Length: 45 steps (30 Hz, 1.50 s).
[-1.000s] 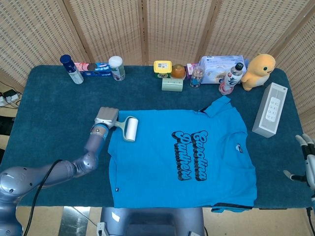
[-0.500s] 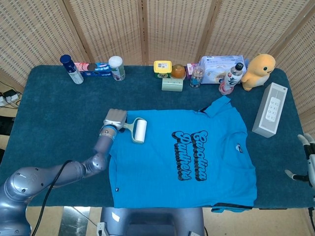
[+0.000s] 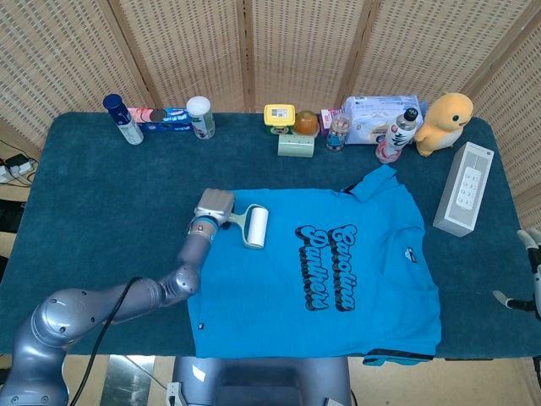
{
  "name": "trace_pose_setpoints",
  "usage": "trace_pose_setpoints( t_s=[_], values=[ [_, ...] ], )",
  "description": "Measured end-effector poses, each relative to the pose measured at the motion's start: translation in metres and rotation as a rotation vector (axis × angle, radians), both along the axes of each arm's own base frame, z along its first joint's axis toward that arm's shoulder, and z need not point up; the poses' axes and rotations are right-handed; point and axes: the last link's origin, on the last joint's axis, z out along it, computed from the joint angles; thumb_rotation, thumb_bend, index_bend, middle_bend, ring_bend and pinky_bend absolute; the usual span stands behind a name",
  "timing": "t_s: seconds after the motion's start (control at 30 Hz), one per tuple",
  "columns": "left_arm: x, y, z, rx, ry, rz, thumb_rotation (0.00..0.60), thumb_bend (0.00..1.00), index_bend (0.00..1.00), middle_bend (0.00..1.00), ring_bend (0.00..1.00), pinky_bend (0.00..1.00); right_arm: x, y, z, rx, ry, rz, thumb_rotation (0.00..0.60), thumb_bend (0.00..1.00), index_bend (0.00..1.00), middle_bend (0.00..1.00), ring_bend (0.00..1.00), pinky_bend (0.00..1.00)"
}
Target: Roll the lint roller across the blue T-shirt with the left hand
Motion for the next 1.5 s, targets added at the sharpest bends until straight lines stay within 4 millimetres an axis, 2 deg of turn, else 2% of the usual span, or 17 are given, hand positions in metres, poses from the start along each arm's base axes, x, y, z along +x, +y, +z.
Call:
trace_pose_setpoints(
  t_s=[0.93, 1.5],
  values=[
    [0.047, -0.008, -0.038, -0.029, -0.058, -0.050, 0.600, 0.83, 1.00, 0.85, 0.84, 1.00, -0.001, 0.000, 0.005, -0.012, -0.014, -0.003, 0.600, 0.00, 0.03, 0.00, 0.00, 0.00],
    [0.078, -0.016, -0.052, -0.042, -0.127, -0.086, 0.600, 0.82, 1.00, 0.85, 0.84, 1.00, -0.001, 0.000, 0.007, -0.015, -0.019, -0.001, 0.600, 0.00, 0.04, 0.00, 0.00, 0.00]
  ],
)
